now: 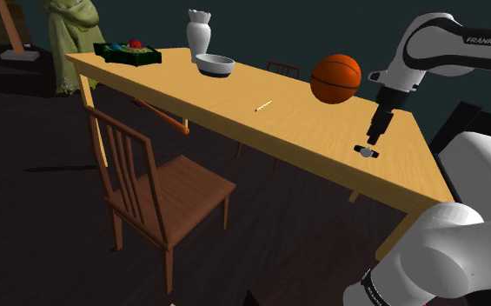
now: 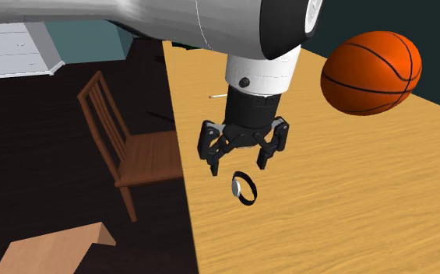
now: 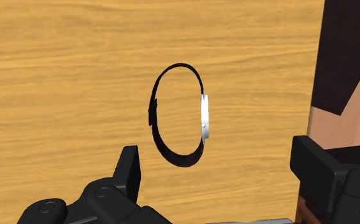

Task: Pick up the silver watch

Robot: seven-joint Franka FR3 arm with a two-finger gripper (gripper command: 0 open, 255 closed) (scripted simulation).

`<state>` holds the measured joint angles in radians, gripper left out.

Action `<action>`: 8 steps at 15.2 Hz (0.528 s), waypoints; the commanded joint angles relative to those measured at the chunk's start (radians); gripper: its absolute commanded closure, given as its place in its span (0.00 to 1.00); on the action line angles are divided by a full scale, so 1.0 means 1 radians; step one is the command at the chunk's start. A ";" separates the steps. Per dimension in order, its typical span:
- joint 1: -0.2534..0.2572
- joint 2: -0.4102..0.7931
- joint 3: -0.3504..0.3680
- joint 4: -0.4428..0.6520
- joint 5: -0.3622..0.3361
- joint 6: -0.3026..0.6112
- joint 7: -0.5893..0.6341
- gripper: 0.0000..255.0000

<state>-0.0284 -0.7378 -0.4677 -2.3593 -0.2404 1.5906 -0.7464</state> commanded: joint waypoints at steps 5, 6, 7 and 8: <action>-0.006 -0.008 -0.012 -0.054 -0.012 0.046 0.000 1.00; -0.006 -0.008 -0.012 -0.053 -0.011 0.046 0.000 1.00; -0.006 -0.007 -0.012 -0.053 -0.011 0.046 -0.001 1.00; -0.006 -0.007 -0.012 -0.053 -0.011 0.046 -0.001 1.00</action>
<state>-0.0343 -0.7449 -0.4795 -2.4118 -0.2517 1.6363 -0.7472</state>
